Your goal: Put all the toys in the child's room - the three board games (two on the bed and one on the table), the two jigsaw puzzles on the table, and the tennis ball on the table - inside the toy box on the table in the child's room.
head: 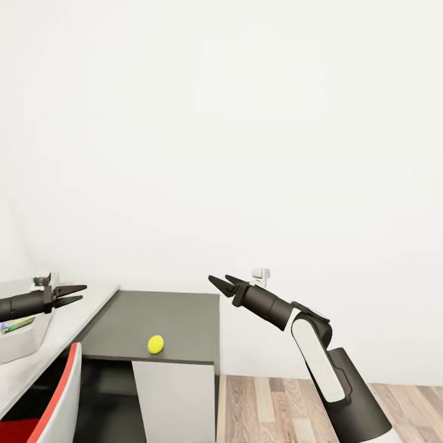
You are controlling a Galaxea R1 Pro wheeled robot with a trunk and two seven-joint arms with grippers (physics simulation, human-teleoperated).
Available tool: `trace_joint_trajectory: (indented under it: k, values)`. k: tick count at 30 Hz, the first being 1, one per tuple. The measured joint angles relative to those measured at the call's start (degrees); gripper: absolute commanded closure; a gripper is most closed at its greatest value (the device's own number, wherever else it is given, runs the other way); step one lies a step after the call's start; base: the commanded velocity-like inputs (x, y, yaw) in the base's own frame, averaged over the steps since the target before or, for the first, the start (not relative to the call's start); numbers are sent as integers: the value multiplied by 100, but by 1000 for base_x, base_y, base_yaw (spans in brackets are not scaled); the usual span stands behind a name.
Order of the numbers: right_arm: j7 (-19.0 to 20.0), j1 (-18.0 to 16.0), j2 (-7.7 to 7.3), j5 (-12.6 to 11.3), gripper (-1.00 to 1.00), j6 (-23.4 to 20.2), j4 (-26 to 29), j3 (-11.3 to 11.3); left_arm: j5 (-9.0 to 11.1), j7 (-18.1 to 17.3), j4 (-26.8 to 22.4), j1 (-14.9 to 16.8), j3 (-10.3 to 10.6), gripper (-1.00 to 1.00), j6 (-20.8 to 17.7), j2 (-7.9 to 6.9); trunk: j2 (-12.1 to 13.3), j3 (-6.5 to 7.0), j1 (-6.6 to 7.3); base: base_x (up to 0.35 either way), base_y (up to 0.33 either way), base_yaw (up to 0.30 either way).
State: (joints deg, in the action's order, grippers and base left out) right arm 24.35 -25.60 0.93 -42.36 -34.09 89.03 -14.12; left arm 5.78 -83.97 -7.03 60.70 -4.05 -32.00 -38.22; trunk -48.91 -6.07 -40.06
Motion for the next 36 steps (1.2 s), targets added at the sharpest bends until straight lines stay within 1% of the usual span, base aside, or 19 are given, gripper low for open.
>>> trace_joint_trajectory:
  k: [36]
  values:
    - [-8, 0, 0, -15, -100, -1, 0, 27, -6, 9, 0, 0, 10, -100, 0, 9, 0, 105, 0, -148, -2, -280]
